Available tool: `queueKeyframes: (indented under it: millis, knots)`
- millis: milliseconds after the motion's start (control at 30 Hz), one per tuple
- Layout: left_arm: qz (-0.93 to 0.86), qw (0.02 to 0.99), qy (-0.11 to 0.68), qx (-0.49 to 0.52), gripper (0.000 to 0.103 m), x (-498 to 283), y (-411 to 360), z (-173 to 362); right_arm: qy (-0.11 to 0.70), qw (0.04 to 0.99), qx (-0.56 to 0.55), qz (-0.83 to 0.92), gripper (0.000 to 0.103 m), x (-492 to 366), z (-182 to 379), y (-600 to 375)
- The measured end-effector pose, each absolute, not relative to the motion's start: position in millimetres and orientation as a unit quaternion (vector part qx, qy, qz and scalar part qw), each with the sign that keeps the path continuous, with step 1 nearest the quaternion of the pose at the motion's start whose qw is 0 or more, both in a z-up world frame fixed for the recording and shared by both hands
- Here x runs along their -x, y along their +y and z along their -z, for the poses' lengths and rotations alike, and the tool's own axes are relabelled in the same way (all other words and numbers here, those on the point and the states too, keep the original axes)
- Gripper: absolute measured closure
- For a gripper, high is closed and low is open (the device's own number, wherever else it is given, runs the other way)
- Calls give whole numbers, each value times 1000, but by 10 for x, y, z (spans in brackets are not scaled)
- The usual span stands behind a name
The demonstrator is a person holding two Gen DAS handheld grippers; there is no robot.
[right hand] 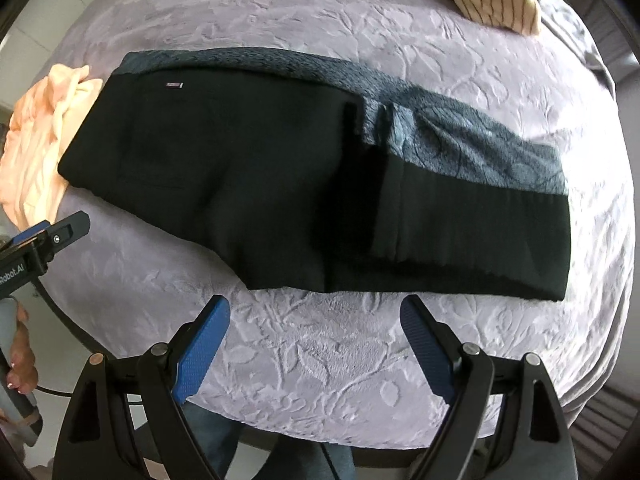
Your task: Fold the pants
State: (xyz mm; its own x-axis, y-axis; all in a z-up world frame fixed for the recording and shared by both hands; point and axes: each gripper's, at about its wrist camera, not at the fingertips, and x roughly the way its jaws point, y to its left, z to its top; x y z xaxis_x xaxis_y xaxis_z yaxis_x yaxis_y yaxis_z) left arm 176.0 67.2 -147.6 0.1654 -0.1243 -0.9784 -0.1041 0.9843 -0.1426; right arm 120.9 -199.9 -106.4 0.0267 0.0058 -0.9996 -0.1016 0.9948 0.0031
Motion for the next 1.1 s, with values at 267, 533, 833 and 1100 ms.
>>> queueKeyframes:
  millis: [267, 533, 833, 1100]
  knots:
    - [3, 756, 649, 89, 0, -1760, 693, 1490, 694, 716, 48, -47, 14, -1245, 1081, -1926]
    - [4, 752, 644, 144, 0, -1835, 894, 1559, 716, 694, 9, -70, 14, -1217, 1205, -1935]
    - [33, 730, 624, 275, 0, -1960, 1307, 1804, 735, 673, 2, -85, 14, -1115, 1345, -1930]
    - [46, 730, 625, 273, 0, -2000, 1128, 1919, 745, 661, -5, -89, 14, -1060, 1427, -1920]
